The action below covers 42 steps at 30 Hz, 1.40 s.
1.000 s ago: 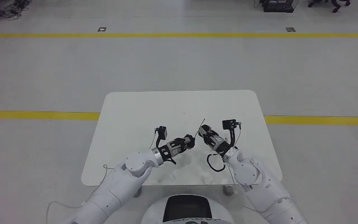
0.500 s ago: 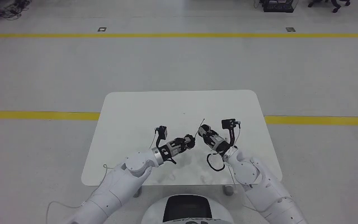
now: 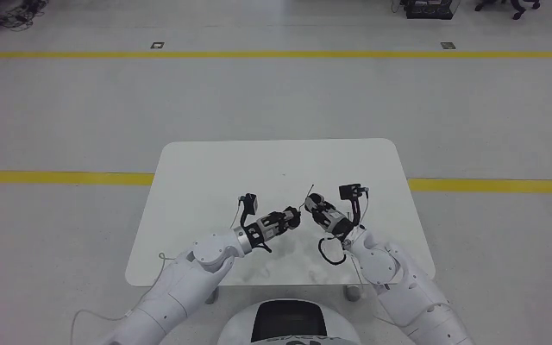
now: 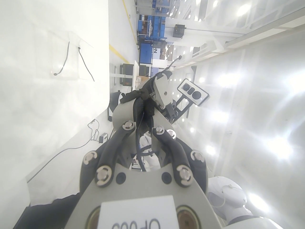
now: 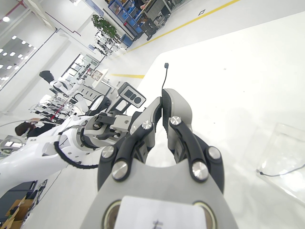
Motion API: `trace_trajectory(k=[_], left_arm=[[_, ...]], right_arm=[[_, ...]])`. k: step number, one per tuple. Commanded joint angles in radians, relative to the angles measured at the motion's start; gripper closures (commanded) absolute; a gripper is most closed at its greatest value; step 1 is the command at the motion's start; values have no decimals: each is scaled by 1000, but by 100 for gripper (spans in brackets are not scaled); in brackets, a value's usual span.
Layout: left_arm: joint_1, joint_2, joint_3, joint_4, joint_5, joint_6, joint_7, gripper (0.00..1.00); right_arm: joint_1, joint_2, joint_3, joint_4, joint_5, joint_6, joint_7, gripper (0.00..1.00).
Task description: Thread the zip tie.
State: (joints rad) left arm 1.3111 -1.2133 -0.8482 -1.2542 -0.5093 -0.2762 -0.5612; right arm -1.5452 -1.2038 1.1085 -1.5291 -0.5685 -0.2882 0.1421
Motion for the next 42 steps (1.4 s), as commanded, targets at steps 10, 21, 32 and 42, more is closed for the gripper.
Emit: trace_trajectory(k=[10, 21, 32, 42], left_arm=[[-1, 1, 1, -2, 11, 3, 4, 100], [0, 1, 4, -8, 19, 6, 7, 100], [3, 3, 2, -13, 21, 6, 6, 100], [3, 3, 2, -12, 18, 8, 4, 100]], right_arm=[[-7, -1, 13, 1, 5, -12, -25, 100], [-12, -2, 12, -1, -2, -16, -22, 100], [-17, -3, 13, -7, -39, 4, -28, 100], [-20, -4, 18, -8, -42, 6, -31, 100]])
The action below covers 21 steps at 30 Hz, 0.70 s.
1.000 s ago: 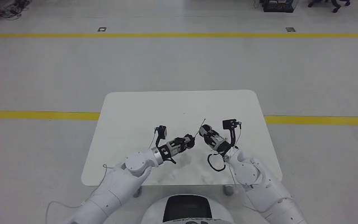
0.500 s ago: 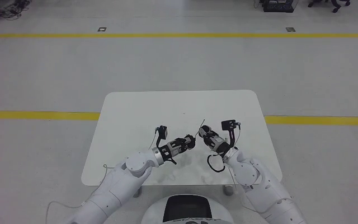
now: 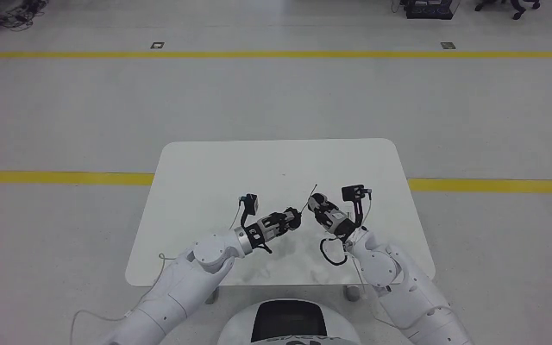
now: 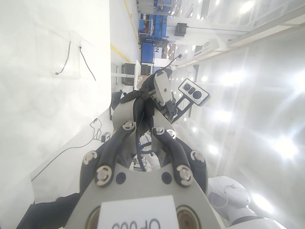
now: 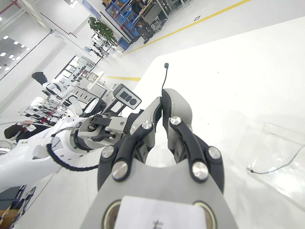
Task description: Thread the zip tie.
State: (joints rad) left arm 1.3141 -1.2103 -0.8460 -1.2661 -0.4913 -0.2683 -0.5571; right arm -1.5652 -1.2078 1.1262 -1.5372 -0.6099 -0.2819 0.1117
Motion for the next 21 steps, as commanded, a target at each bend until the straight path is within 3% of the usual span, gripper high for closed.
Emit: trace_trajectory(k=[1, 21], left_arm=[[0, 0, 0, 0, -1, 0, 1, 100], [-3, -1, 4, 3, -4, 2, -1, 100]], right_arm=[[0, 0, 1, 0, -1, 0, 0, 100], [-2, -1, 5, -3, 2, -12, -7, 100]])
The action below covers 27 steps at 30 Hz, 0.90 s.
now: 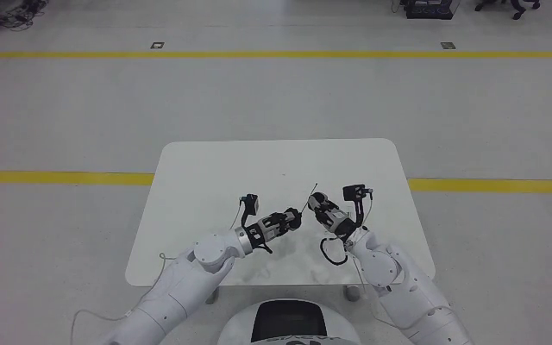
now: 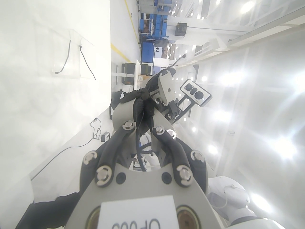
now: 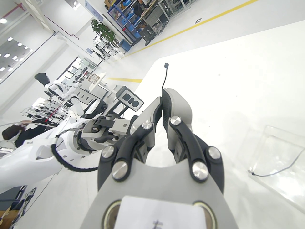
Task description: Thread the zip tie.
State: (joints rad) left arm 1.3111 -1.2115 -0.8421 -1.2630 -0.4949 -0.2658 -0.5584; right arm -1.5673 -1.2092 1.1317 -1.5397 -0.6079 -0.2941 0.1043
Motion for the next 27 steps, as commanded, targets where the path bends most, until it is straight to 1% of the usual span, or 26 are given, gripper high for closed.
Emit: trace_trajectory(k=[1, 5, 6, 7, 8, 9, 11, 13, 15, 17, 19, 21, 24, 27], left_arm=[[0, 0, 0, 0, 0, 0, 0, 100], [0, 0, 0, -1, 2, 0, 3, 100], [0, 0, 3, -7, 13, -6, 9, 100], [2, 0, 7, -10, 33, -19, 6, 100], [1, 2, 10, -6, 62, -18, 5, 100], [-2, 4, 11, -4, 97, -23, 16, 100], [4, 6, 16, -6, 149, -41, 40, 100], [11, 8, 17, -11, 173, -71, 48, 100], [19, 10, 14, -33, 218, -74, 67, 100], [34, 13, 4, -60, 249, -74, 79, 100], [44, 17, -5, -76, 310, -74, 99, 100], [60, 19, -11, -100, 345, -74, 115, 100], [71, 22, -20, -116, 397, -74, 135, 100], [77, 23, -23, -131, 425, -74, 140, 100]], right_arm=[[0, 0, 0, 0, 0, 0, 0, 100], [0, 0, 0, 0, 0, 0, 0, 100], [0, 0, 0, -2, -1, -1, -2, 100], [-2, 1, 0, -13, -16, -16, -10, 100], [-6, 3, 3, -23, -42, -40, -27, 100], [-14, 5, 5, -36, -71, -46, -50, 100], [-35, 10, 8, -57, -101, -46, -87, 100], [-45, 15, 11, -75, -131, -46, -118, 100], [-59, 22, 12, -89, -153, -46, -149, 100], [-67, 29, 18, -95, -172, -46, -171, 100], [-73, 35, 21, -98, -185, -46, -185, 100], [-78, 42, 23, -101, -190, -46, -196, 100], [-83, 50, 24, -101, -192, -46, -207, 100], [-84, 57, 19, -101, -186, -46, -209, 100]])
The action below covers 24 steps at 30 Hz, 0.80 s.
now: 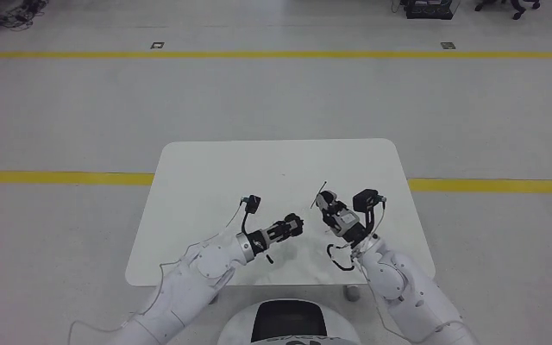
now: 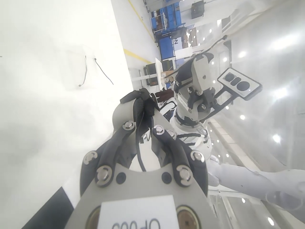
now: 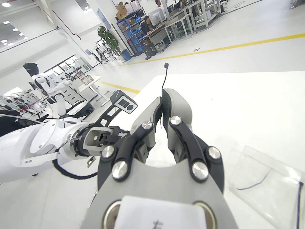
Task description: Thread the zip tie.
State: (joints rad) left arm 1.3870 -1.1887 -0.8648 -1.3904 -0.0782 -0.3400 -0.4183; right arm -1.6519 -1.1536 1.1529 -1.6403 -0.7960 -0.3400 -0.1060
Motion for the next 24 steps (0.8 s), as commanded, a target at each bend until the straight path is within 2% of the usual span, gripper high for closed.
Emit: trace_trajectory(k=[1, 9, 11, 13, 16, 24], left_arm=[[3, 0, -2, -7, 16, 0, 7, 100], [3, 0, -2, -7, 16, 0, 7, 100], [3, -1, -1, -12, 38, 0, 50, 100], [6, -1, -1, -23, 54, 0, 65, 100], [20, 3, 0, -33, 120, 0, 114, 100], [33, 10, 14, -52, 172, 0, 168, 100]], right_arm=[[2, 4, -5, -2, 2, 0, 2, 100], [2, 4, -5, -2, 2, 0, 2, 100], [2, 4, -5, -2, 2, 0, 2, 100], [0, 3, -10, -1, 24, 0, 3, 100], [-4, 9, -18, -1, 48, 0, -5, 100], [-1, 39, -52, -4, 84, 0, -35, 100]])
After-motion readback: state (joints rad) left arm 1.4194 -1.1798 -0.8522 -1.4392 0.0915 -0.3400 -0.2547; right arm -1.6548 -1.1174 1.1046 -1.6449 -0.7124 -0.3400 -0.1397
